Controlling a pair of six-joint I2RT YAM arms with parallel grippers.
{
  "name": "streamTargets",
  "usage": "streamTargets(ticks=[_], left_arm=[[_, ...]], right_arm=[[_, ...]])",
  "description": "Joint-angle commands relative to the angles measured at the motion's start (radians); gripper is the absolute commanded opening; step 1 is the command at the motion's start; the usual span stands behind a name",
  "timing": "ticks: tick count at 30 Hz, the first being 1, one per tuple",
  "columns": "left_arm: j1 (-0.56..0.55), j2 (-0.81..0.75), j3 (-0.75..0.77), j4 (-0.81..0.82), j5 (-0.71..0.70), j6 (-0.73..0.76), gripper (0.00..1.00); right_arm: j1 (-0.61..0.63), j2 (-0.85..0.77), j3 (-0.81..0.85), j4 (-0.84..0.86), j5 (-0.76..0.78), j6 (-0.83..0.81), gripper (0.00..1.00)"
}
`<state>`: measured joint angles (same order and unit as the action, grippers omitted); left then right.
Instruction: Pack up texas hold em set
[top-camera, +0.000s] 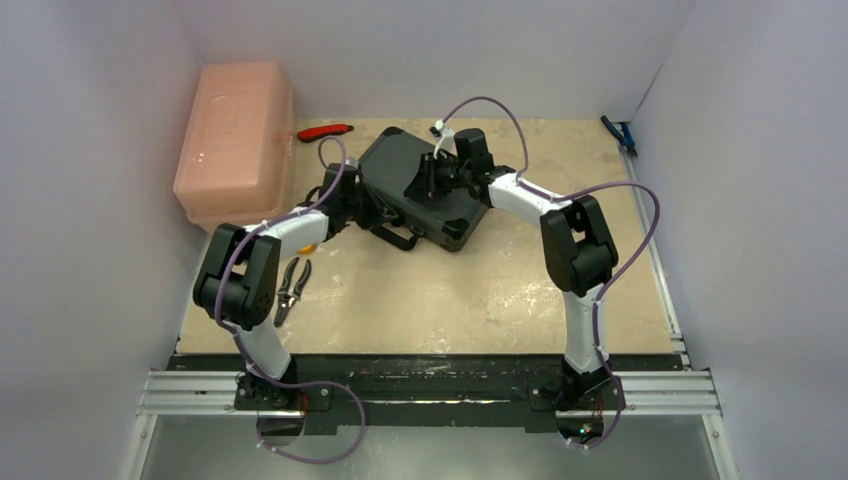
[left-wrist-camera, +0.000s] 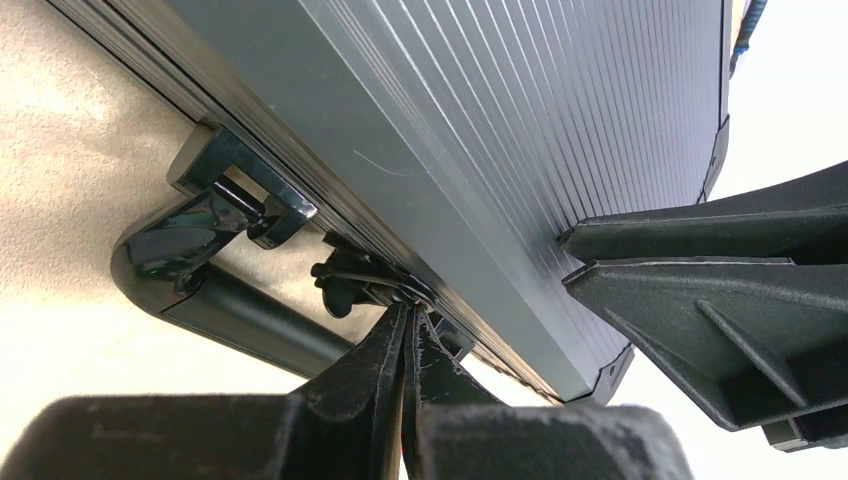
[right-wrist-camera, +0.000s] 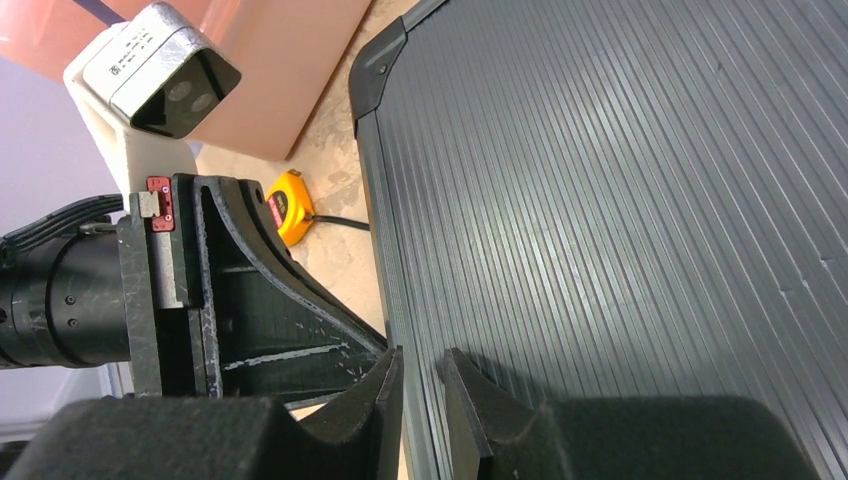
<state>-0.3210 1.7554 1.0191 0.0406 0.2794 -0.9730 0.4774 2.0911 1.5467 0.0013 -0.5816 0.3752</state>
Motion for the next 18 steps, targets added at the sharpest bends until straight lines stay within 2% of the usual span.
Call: streamTargets(ticks=[1, 8, 14, 18], left_arm=[[-0.008, 0.032, 0.050, -0.031, -0.038, 0.039, 0.00], [-0.012, 0.066, 0.072, -0.133, -0.077, 0.052, 0.00], [-0.021, -0.007, -0.002, -0.134, -0.137, 0.053, 0.00], [-0.021, -0.011, -0.020, -0.103, -0.125, 0.052, 0.00]], right_arm=[[0.016, 0.057, -0.064, -0.225, 0.062, -0.044, 0.26], [0.016, 0.056, -0.062, -0.226, 0.062, -0.044, 0.26], [0.016, 0.053, -0.063, -0.227, 0.063, -0.046, 0.26], [0.016, 0.056, -0.060, -0.228, 0.066, -0.044, 0.25]])
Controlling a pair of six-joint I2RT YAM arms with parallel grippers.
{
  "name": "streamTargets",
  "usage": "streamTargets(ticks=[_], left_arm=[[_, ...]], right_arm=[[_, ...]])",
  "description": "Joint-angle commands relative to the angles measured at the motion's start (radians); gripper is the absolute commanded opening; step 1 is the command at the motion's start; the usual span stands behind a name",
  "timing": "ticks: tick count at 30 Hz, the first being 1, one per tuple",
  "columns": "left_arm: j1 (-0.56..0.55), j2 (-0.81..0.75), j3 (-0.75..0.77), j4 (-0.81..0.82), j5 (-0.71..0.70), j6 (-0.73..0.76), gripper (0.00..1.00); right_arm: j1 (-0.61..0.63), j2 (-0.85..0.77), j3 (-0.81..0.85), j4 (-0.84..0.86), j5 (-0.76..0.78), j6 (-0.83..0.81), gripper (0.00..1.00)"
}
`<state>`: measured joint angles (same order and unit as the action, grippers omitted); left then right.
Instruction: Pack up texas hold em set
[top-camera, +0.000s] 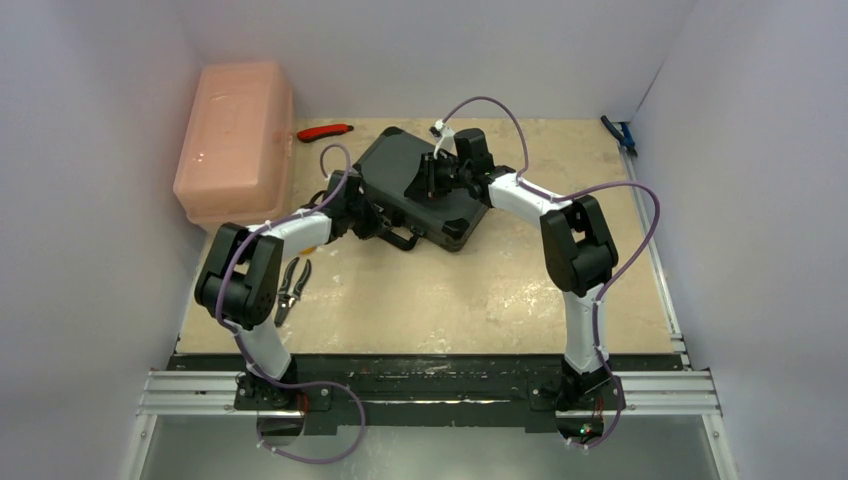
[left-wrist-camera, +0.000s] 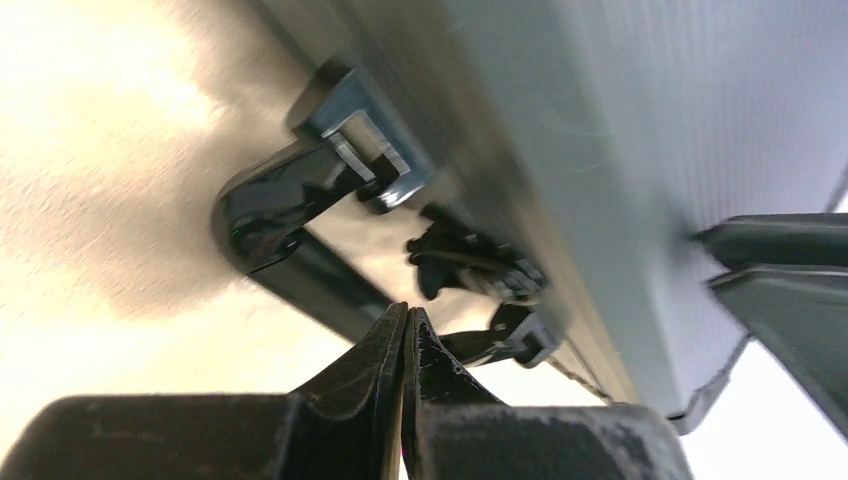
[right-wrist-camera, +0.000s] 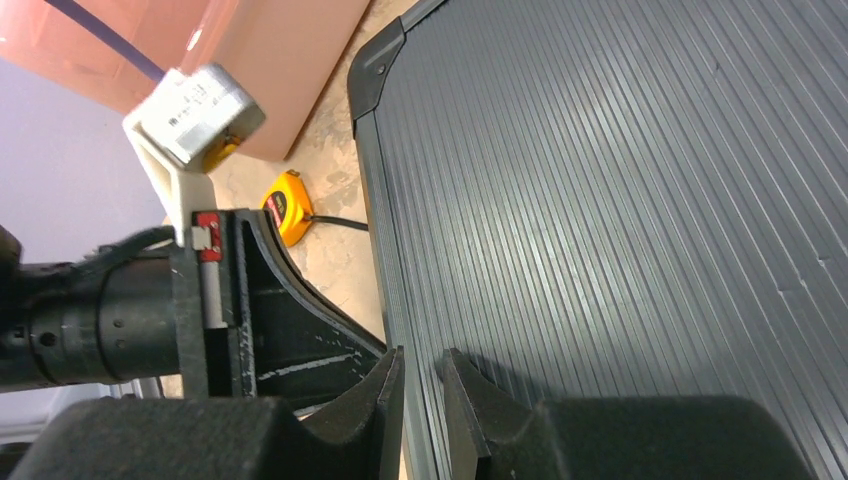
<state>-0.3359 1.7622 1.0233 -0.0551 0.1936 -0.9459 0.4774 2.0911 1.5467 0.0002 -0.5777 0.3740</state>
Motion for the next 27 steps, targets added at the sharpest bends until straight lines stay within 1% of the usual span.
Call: streamTargets(ticks=[1, 5, 8, 13, 17, 22, 27], left_arm=[[-0.007, -0.014, -0.025, 0.001, -0.033, 0.024, 0.00], [-0.008, -0.010, -0.043, 0.094, -0.005, 0.016, 0.00], [-0.009, -0.026, -0.047, 0.118, -0.004, 0.020, 0.00], [-0.011, -0.033, -0.026, 0.106, -0.008, 0.040, 0.00], [-0.012, 0.003, 0.005, 0.098, 0.004, 0.040, 0.00], [-0.015, 0.044, 0.019, 0.135, 0.024, 0.034, 0.00], [-0.020, 0.067, 0.033, 0.112, 0.010, 0.039, 0.00]], right_arm=[[0.016, 0.057, -0.059, -0.227, 0.062, -0.043, 0.25], [0.017, 0.054, -0.060, -0.230, 0.064, -0.044, 0.25], [0.017, 0.053, -0.059, -0.233, 0.065, -0.046, 0.25], [0.017, 0.056, -0.059, -0.233, 0.067, -0.046, 0.25], [0.016, 0.057, -0.056, -0.235, 0.066, -0.046, 0.25], [0.015, 0.055, -0.057, -0.238, 0.065, -0.050, 0.25], [0.016, 0.058, -0.057, -0.237, 0.065, -0.050, 0.25]])
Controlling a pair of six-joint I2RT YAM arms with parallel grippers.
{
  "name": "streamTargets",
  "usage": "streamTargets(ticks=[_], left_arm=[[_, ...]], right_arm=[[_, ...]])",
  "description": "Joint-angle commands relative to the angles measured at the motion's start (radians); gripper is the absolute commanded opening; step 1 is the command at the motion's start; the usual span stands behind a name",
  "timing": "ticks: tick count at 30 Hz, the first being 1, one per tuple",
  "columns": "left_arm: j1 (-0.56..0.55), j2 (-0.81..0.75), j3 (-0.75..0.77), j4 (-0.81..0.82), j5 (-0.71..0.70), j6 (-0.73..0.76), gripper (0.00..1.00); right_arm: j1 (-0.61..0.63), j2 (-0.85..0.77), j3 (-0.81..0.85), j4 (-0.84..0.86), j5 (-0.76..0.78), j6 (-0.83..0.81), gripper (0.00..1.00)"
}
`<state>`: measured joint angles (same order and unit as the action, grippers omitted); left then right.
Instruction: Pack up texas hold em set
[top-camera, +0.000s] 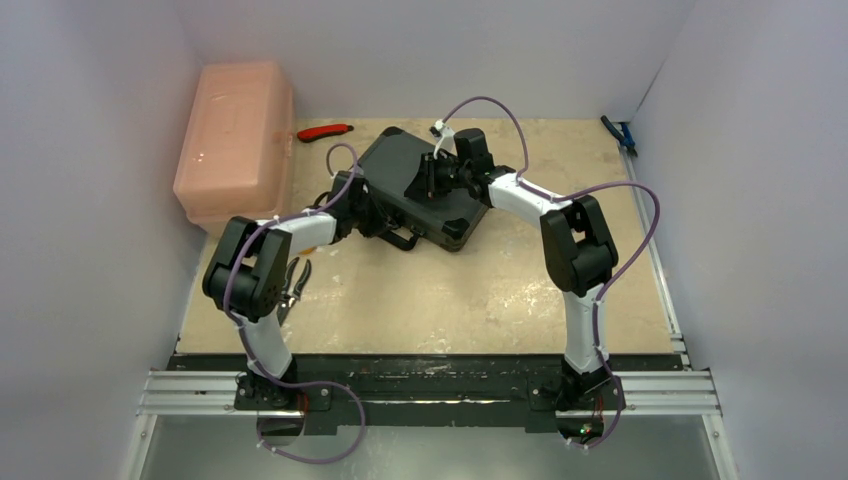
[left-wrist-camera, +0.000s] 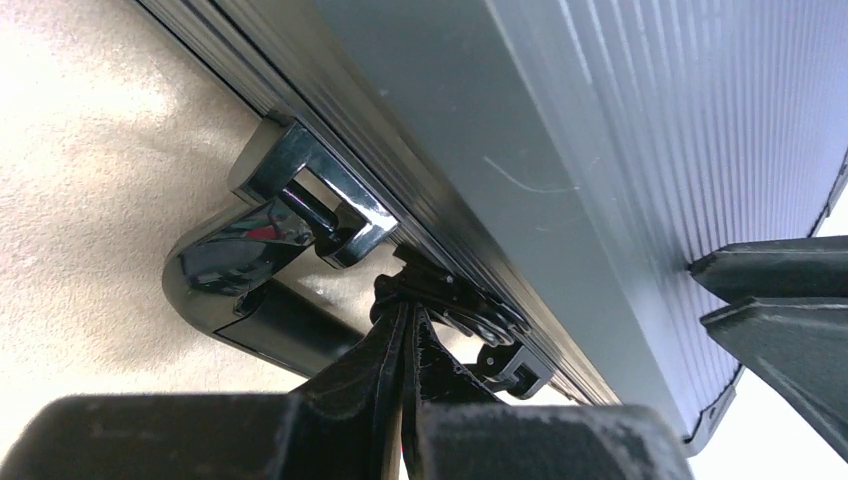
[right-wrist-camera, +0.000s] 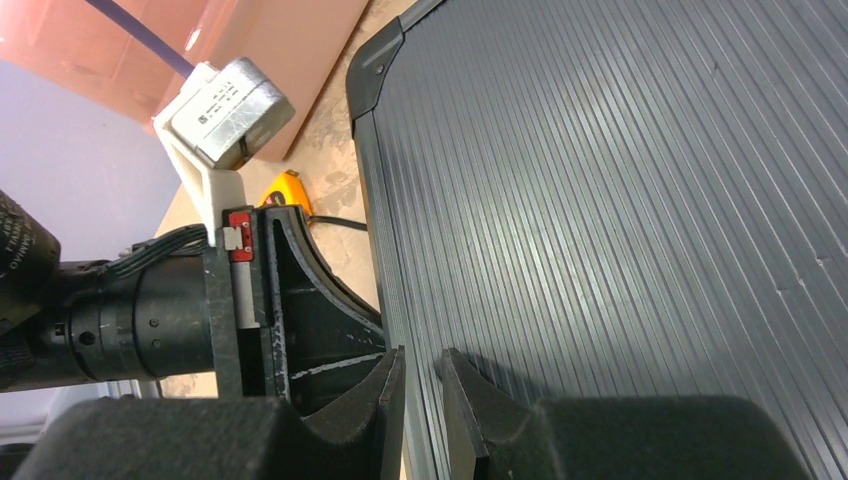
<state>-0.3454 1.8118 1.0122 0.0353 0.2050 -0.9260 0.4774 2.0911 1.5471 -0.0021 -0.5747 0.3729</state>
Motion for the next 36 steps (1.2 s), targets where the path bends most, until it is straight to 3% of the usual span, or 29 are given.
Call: streamTargets(ticks=[1, 14, 28, 36], left_arm=[[-0.010, 0.021, 0.046, 0.012, -0.006, 0.019, 0.00], [-0.011, 0.094, 0.050, -0.069, -0.053, 0.023, 0.00], [-0.020, -0.025, 0.024, -0.162, -0.125, 0.027, 0.00], [-0.023, -0.212, 0.016, -0.224, -0.152, 0.094, 0.20]], right_arm=[[0.017, 0.059, -0.058, -0.235, 0.062, -0.049, 0.25], [0.016, 0.063, -0.059, -0.234, 0.062, -0.051, 0.25], [0.016, 0.008, -0.047, -0.261, 0.098, -0.047, 0.27], [0.017, -0.088, 0.015, -0.316, 0.140, -0.042, 0.44]])
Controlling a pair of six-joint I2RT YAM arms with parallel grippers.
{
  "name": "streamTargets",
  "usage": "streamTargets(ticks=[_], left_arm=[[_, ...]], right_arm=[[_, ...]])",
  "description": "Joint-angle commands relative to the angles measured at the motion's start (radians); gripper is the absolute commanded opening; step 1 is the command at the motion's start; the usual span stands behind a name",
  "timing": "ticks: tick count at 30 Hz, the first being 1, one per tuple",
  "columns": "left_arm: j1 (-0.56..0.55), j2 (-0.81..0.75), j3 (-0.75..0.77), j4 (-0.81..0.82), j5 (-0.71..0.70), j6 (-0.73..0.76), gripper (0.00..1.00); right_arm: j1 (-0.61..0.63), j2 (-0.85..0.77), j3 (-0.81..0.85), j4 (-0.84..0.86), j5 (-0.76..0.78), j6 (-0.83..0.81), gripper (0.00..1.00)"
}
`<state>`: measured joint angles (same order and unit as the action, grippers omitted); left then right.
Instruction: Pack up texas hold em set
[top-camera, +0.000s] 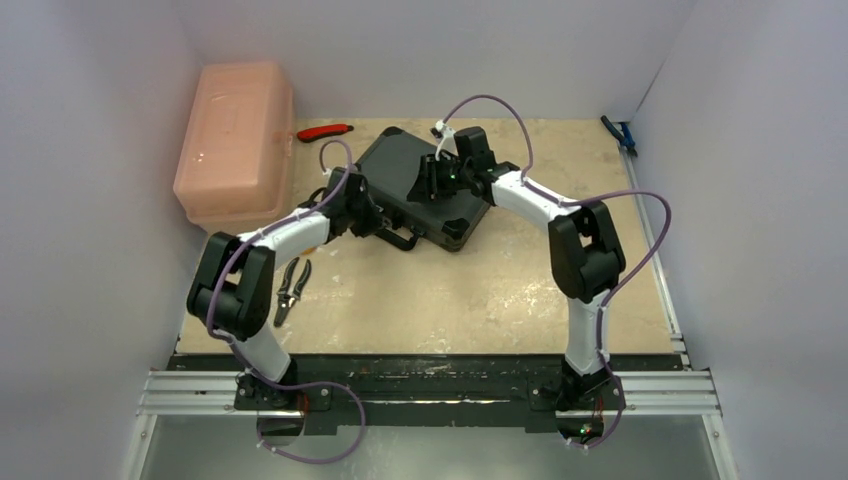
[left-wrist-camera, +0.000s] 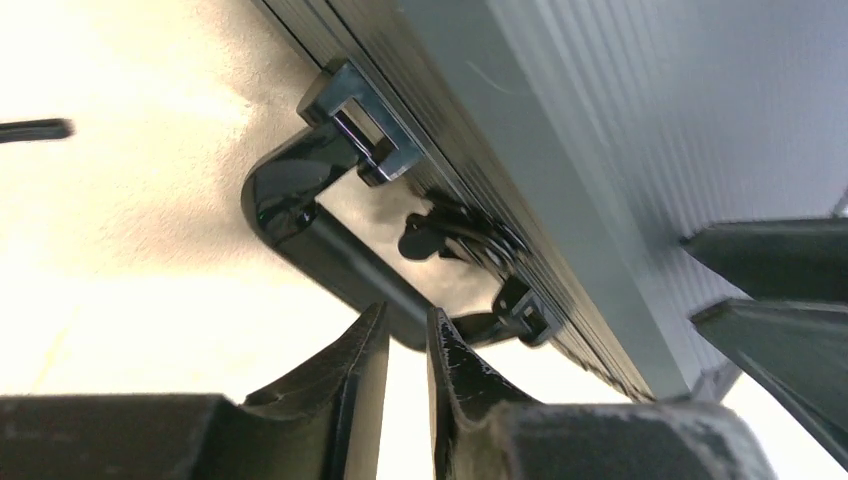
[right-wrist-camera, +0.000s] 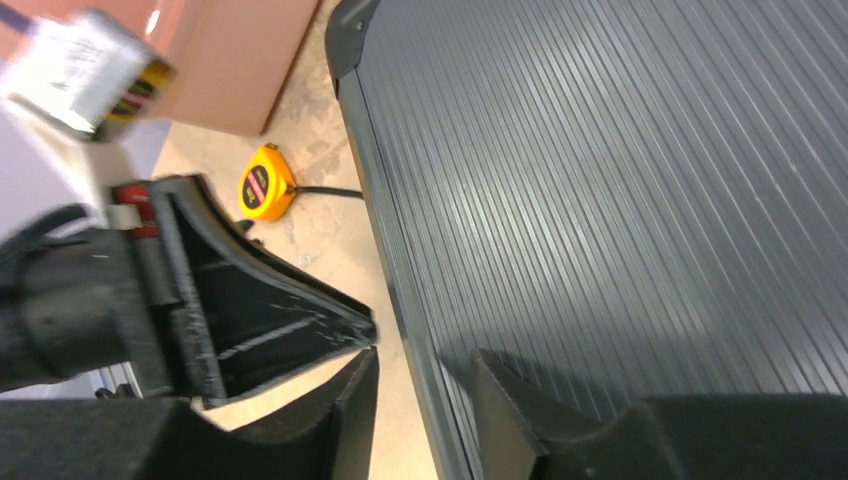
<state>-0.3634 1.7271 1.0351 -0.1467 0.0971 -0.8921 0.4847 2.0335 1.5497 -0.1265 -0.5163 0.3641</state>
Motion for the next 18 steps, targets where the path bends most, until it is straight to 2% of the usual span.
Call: streamTargets(ticks=[1, 9, 16, 17, 18], left_arm=[[-0.005, -0.157, -0.008, -0.052, -0.049, 0.070, 0.23], [-0.005, -0.406, -0.044, -0.103, -0.087, 0.174, 0.38], [-0.005, -0.630, -0.089, -0.155, -0.162, 0.267, 0.66], [-0.005, -0.657, -0.087, -0.165, -0.169, 0.280, 0.77], [-0.005, -0.687, -0.087, -0.177, -0.174, 0.294, 0.94]], right_arm=[[0.010, -0.047, 0.022, -0.197, 0.085, -0.033, 0.49], [0.012, -0.213, 0.055, -0.205, 0.105, -0.020, 0.76], [0.012, -0.398, -0.039, -0.089, 0.086, 0.012, 0.93], [0.011, -0.423, -0.054, -0.073, 0.090, 0.016, 0.94], [0.012, -0.448, -0.068, -0.058, 0.095, 0.020, 0.95]])
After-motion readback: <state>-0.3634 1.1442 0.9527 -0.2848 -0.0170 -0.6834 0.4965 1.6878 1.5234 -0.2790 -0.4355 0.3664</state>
